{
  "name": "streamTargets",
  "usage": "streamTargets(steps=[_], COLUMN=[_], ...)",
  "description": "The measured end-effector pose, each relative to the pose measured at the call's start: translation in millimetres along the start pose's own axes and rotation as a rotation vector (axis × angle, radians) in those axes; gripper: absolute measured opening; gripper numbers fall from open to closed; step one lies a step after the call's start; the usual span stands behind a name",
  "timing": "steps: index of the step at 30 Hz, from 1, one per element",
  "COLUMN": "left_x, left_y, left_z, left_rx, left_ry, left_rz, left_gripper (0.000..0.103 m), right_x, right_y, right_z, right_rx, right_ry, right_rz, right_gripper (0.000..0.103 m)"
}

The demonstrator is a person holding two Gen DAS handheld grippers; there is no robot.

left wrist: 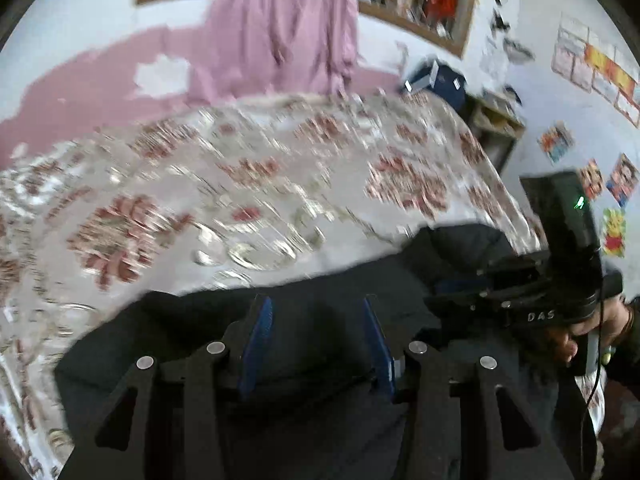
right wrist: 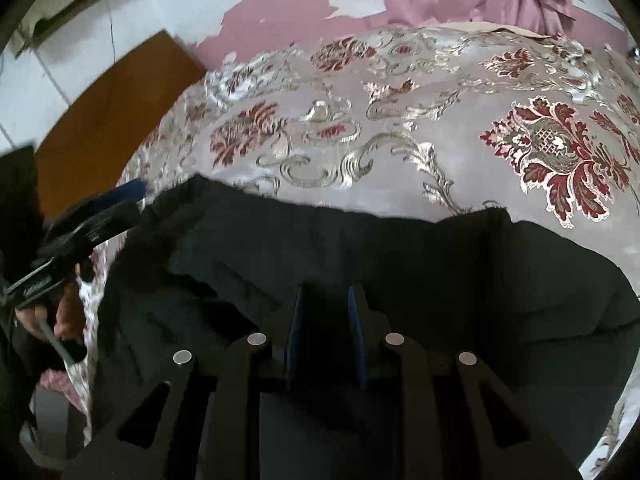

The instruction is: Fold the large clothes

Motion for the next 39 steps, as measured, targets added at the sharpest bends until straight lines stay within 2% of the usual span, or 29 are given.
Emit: streamTargets(steps=[2,3,4,6,10,12,16,20,25,27,29,31,34,36,39], left_x=[-14.1,-23.1,-31.8,-42.0,-56.1,-58.7,-56.8,-52.3,-49.8,-49.4,-49.0,-51.5,-59.8,-61.6,-63.5], left_y=[-22.0,-33.1,-38.3,-46.0,-59.7,-64.7,-83.2,-95.5,-100.7,-90.6,-73.4,-57.2,-54.7,-60.9,-74.1], left_z=[2.9,2.7,5.3,5.9,7.6,4.6,-2.1,-4.0,0.5,1.6,0.6,-0.7,-9.7,-11.9,-11.0], left_rx=[0.003,0.016,0.024,0.046,0.041,0.053,0.099,0.163,0.259,0.250,0.205,0.143,0.120,0.137,0.218], left_ry=[-0.041,-0.078,-0.116,-0.187,-0.273,-0.303,-0.300,-0.322,-0.375,-0.364,-0.332,-0.308,-0.282,-0.271,-0.272], left_rz=[-0.101,-0.155,-0.183,-0.234,-0.357,-0.379,-0.335,-0.261,-0.177,-0.158,-0.139,-0.136,-0.180,-0.197,-0.212], left_gripper=[0.035,0.027,0.024,0.020,0.016,0.016,0.016,0.015,0.014,0.014,0.014,0.013,0.013,0.013,0.013], right_x=[-4.0,-5.3,-7.9,-15.5,-24.2,-24.8,-23.2,-19.1,-10.1,-11.4,-13.7,-15.5,-21.4,-24.7,-26.8], right_y=[-2.8,-5.2,-7.7,-16.6,-32.8,-38.8,-52.8,-70.3,-77.8,-76.0,-66.4,-57.4,-38.8,-35.9,-41.2], right_z=[1.5,1.9,2.9,3.3,-1.4,-1.6,-1.6,-0.5,12.5,12.3,8.3,1.9,1.1,1.3,7.2], right_rx=[0.013,0.021,0.030,0.053,0.081,0.094,0.073,-0.022,-0.046,-0.051,-0.070,-0.080,-0.073,-0.069,-0.080], right_ry=[0.010,0.012,0.014,0.033,0.100,0.113,0.141,0.166,0.116,0.111,0.126,0.139,0.152,0.164,0.161], right_rz=[-0.029,-0.044,-0.061,-0.118,-0.217,-0.254,-0.279,-0.227,-0.157,-0.136,-0.102,-0.072,-0.045,-0.060,-0.072], right_gripper=[0.021,0.021,0.021,0.021,0.021,0.021,0.019,0.018,0.016,0.016,0.016,0.018,0.020,0.020,0.020])
Point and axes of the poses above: each gripper's, at about its wrist camera, not at the fingertips, and y roughly against the way its jaws point, z to its right, x to its top, the point moved 8 cm from there along -y, roughly the way its jaws point, and after that the axes turned 14 degrees about y, right-handed, at the moved point
